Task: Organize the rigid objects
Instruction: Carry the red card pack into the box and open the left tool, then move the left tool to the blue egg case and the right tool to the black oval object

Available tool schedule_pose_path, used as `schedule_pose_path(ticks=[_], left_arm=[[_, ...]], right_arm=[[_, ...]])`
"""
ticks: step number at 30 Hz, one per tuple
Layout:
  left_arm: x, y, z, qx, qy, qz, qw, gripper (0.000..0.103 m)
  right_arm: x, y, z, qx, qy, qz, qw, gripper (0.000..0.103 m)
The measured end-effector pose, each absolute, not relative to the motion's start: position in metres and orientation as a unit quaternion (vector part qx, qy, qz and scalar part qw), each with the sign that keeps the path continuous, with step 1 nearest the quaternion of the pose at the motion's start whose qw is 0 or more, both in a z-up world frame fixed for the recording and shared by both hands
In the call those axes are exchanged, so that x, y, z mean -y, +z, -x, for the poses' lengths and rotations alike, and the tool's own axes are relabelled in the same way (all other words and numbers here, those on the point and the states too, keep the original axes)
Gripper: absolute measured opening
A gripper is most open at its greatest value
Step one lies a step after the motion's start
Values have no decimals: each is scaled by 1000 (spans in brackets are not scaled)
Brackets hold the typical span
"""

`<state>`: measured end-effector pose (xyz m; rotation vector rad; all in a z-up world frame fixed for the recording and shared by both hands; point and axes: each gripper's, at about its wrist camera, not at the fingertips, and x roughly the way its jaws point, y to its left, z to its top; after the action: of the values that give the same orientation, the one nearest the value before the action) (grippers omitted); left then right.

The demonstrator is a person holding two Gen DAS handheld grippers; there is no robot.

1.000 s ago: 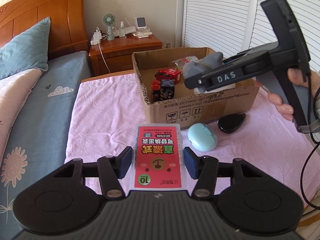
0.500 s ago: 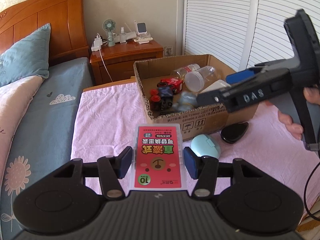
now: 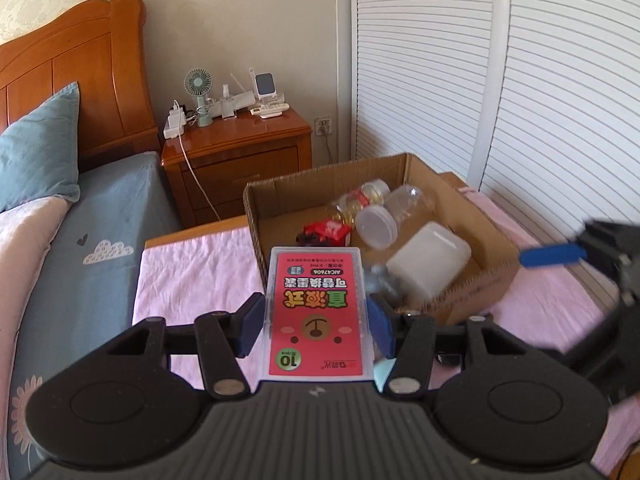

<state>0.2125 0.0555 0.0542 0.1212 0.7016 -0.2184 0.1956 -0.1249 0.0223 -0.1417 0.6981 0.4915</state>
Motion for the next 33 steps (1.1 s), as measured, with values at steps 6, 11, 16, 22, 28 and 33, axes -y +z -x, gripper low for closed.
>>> schedule_pose_path(ticks=[6,11,16,22,28,33], left_arm=[[-48,48,-275,-359,-100,-47,927,55],[-41,36,-322,-376,-90,-51,921,55],[-38,26,-357,-368,-66,-48,926,58],[-43,28,-358,-371,-59,-42,926,91],[-46,41,-332,-369,-44,-53,927,98],[-50,55,-300,-362,-35,-55,930,99]], right_arm=[[140,21,-189,-341,224,57,911,103],[154,18,-191,-344,205,58,914,103],[168,15,-198,-351,184,50,917,103],[177,12,-202,-357,178,40,916,103],[178,14,-193,-359,182,35,915,103],[179,16,-180,-362,178,31,914,103]])
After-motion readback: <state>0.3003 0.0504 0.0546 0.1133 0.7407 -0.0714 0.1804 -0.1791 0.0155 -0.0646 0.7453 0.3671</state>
